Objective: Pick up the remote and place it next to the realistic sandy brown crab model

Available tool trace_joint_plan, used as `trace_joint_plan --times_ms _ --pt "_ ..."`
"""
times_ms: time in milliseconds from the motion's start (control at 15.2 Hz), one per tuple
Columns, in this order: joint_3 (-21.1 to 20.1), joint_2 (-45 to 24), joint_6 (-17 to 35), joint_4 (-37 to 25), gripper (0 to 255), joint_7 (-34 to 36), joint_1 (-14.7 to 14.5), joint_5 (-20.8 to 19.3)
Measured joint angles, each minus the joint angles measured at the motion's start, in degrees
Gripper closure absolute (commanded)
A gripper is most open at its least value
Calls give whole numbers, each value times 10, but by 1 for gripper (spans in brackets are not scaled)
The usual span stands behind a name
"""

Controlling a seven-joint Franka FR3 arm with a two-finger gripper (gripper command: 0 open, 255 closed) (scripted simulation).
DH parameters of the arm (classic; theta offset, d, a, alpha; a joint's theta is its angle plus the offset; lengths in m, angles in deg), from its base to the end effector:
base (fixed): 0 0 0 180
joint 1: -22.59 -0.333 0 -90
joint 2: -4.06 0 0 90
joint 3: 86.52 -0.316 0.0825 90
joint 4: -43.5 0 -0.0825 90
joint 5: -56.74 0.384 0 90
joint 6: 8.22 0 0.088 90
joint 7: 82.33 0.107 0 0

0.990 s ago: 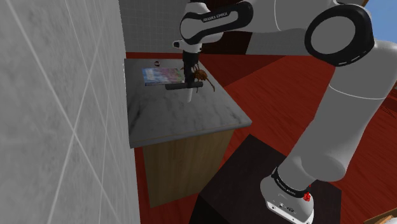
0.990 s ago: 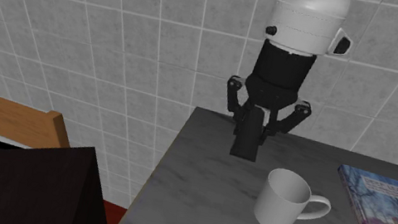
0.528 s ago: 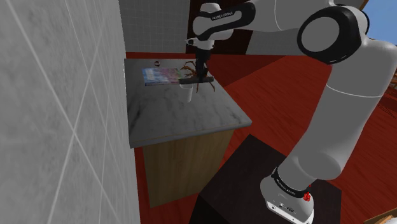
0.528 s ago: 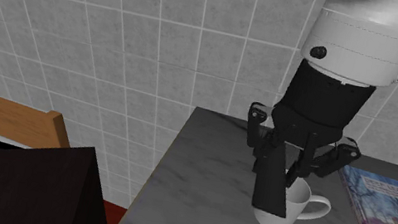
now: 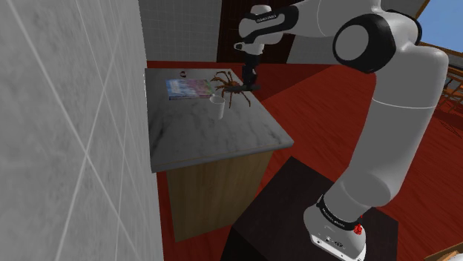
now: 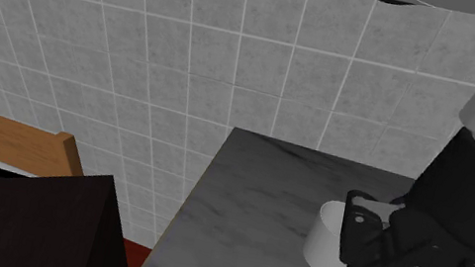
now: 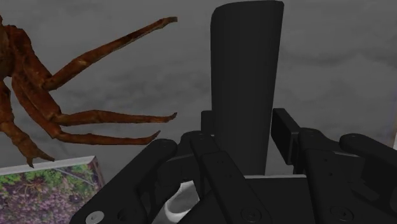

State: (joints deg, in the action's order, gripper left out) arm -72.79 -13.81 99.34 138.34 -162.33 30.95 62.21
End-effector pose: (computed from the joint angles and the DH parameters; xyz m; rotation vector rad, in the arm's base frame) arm 0.5999 -0.2206 0.4267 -2.7026 -1.4527 0.0578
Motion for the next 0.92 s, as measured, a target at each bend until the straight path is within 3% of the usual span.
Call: trace_joint_plan --times_ms 264,924 --pt "13 -28 -11 -36 255 -45 33 7" --pt "11 -53 50 1 255 -55 37 16"
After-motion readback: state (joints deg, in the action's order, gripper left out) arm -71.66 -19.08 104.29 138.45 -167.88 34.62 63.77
